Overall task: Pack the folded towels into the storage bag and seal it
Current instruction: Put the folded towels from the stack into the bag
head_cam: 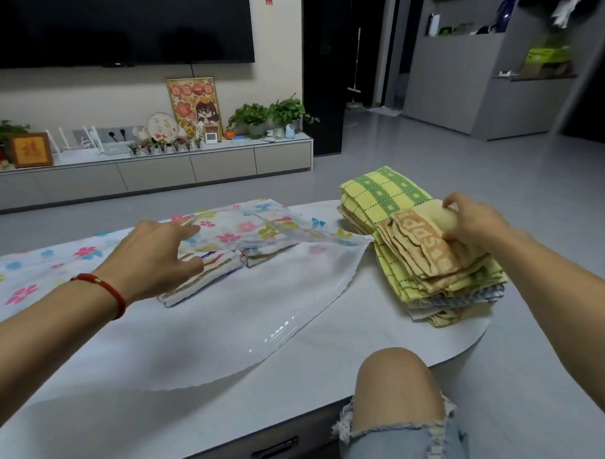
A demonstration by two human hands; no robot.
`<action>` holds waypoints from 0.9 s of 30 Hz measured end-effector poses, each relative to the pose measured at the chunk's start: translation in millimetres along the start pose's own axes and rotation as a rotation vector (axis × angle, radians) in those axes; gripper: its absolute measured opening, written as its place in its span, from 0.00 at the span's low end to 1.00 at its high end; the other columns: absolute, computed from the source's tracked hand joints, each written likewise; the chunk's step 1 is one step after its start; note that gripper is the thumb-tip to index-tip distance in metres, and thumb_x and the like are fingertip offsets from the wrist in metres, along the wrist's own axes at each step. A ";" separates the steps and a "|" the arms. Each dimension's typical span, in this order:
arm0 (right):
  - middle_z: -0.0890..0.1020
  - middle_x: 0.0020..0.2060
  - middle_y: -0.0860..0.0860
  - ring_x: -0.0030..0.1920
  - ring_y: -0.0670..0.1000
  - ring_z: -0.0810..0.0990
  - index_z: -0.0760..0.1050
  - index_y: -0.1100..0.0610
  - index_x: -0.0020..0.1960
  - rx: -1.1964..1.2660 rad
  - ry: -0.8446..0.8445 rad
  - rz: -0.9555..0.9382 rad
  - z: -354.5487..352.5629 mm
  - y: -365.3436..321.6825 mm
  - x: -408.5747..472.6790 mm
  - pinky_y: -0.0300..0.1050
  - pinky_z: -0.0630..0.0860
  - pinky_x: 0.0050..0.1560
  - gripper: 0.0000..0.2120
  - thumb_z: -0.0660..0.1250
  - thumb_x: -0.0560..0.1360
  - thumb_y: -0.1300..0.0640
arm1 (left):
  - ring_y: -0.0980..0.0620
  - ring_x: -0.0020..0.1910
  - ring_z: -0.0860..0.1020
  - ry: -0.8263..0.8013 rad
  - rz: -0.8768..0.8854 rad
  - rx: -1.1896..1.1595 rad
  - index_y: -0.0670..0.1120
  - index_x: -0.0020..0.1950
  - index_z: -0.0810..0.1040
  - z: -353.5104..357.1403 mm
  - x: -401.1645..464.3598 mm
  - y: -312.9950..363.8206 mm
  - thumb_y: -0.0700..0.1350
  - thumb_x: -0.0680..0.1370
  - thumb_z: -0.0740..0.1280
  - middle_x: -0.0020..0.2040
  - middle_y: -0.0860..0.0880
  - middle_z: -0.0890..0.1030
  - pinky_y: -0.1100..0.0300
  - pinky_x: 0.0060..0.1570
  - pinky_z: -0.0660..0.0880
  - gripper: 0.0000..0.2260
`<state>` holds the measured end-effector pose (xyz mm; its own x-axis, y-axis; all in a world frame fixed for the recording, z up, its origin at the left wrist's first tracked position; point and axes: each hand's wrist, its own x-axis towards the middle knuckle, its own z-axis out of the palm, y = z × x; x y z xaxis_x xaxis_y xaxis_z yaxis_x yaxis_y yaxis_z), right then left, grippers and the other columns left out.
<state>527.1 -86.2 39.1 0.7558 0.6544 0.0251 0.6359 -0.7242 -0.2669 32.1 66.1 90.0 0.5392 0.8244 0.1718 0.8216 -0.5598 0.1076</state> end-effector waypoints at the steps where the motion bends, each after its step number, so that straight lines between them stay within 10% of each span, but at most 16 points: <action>1: 0.78 0.62 0.60 0.53 0.61 0.76 0.69 0.45 0.69 0.041 -0.054 -0.036 -8.7 -5.3 -4.8 0.54 0.77 0.51 0.29 0.78 0.73 0.55 | 0.46 0.44 0.78 -0.005 0.001 -0.005 0.47 0.73 0.73 -0.8 -1.2 -0.1 0.51 0.74 0.70 0.58 0.41 0.83 0.51 0.50 0.77 0.27; 8: 0.85 0.48 0.44 0.32 0.46 0.86 0.84 0.36 0.54 0.297 -0.387 -0.384 -79.9 -88.8 -100.7 0.38 0.79 0.27 0.16 0.71 0.73 0.56 | 0.41 0.61 0.75 -0.008 0.035 -0.008 0.46 0.75 0.69 -1.7 -9.7 -2.0 0.52 0.76 0.67 0.70 0.43 0.75 0.47 0.60 0.75 0.28; 12: 0.85 0.56 0.39 0.51 0.44 0.84 0.85 0.35 0.55 0.201 -0.604 -0.651 -37.5 -179.7 -158.9 0.40 0.82 0.52 0.19 0.69 0.69 0.52 | 0.39 0.64 0.73 -0.030 0.036 0.049 0.47 0.74 0.70 -4.3 -10.9 -5.3 0.54 0.76 0.65 0.73 0.45 0.72 0.44 0.59 0.77 0.27; 19: 0.83 0.55 0.51 0.38 0.48 0.82 0.73 0.50 0.75 0.712 -0.659 -0.434 39.1 -302.4 -181.9 0.34 0.77 0.28 0.31 0.68 0.74 0.64 | 0.40 0.60 0.73 -0.075 -0.003 0.084 0.57 0.68 0.73 9.2 -56.9 -38.9 0.54 0.75 0.64 0.67 0.48 0.73 0.46 0.53 0.76 0.20; 27: 0.84 0.47 0.54 0.36 0.51 0.81 0.79 0.50 0.66 0.927 -0.748 -0.282 67.7 -334.9 -203.0 0.43 0.79 0.38 0.24 0.64 0.74 0.68 | 0.50 0.74 0.66 -0.059 -0.078 0.014 0.52 0.80 0.55 14.2 -119.7 -107.2 0.50 0.77 0.63 0.81 0.55 0.55 0.53 0.65 0.72 0.32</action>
<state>150.1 38.3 58.2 0.1393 0.9482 -0.2855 0.1797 -0.3078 -0.9343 -117.9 28.6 44.0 0.4831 0.8692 0.1054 0.8638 -0.4928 0.1047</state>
